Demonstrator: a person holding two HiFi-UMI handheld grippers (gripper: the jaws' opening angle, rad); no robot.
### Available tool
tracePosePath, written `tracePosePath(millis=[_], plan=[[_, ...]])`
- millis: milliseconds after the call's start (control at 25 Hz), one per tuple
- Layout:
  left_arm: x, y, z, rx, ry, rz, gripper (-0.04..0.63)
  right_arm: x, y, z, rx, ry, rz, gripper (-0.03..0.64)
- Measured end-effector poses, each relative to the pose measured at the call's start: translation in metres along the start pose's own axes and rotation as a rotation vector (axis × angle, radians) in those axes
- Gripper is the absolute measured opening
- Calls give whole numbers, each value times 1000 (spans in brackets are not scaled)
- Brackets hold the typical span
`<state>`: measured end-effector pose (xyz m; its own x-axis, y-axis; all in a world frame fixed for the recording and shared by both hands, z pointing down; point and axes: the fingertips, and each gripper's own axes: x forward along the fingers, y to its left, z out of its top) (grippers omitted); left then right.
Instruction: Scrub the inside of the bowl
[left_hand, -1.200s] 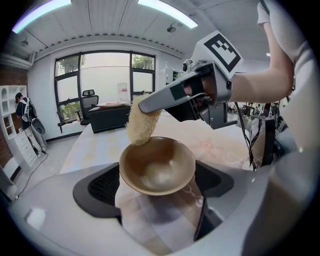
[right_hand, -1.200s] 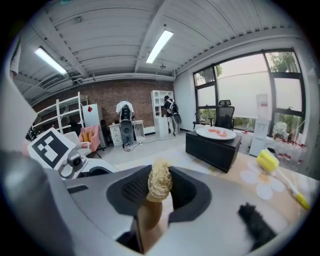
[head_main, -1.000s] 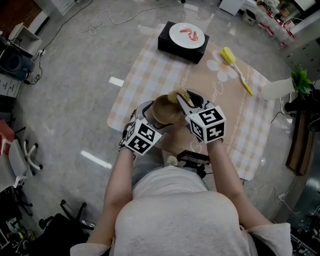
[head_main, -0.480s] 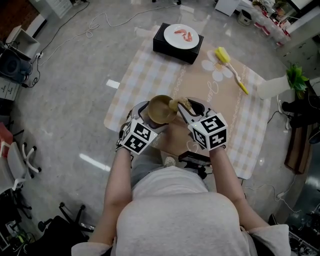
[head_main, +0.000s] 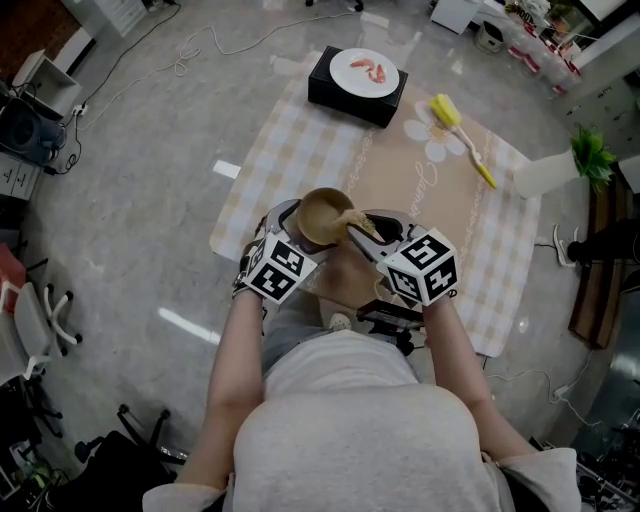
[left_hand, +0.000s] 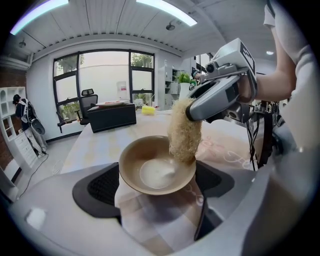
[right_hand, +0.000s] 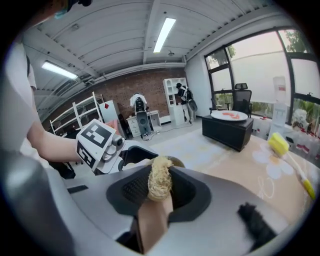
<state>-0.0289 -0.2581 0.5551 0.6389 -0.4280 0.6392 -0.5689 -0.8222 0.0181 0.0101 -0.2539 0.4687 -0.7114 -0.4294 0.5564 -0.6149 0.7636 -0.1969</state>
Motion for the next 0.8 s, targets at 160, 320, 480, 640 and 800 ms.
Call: tracePosePath(millis=[160,320,480,640,800], plan=[[0,0,-1,2,8,-1,489,6,10,-1,19,1,70,98],[1,0,-1,8,15,-3,489,12,18,3,11,-17,167,98],[1,0,-1,17,25,-11,489,18,21,8,10,-33,228,98],[1,0,-1,27,32,-17,488,26,26,14,-2,-55,273,98],[1,0,-1,33,39,-22,489,33,32,20,-19,-73,296,98]])
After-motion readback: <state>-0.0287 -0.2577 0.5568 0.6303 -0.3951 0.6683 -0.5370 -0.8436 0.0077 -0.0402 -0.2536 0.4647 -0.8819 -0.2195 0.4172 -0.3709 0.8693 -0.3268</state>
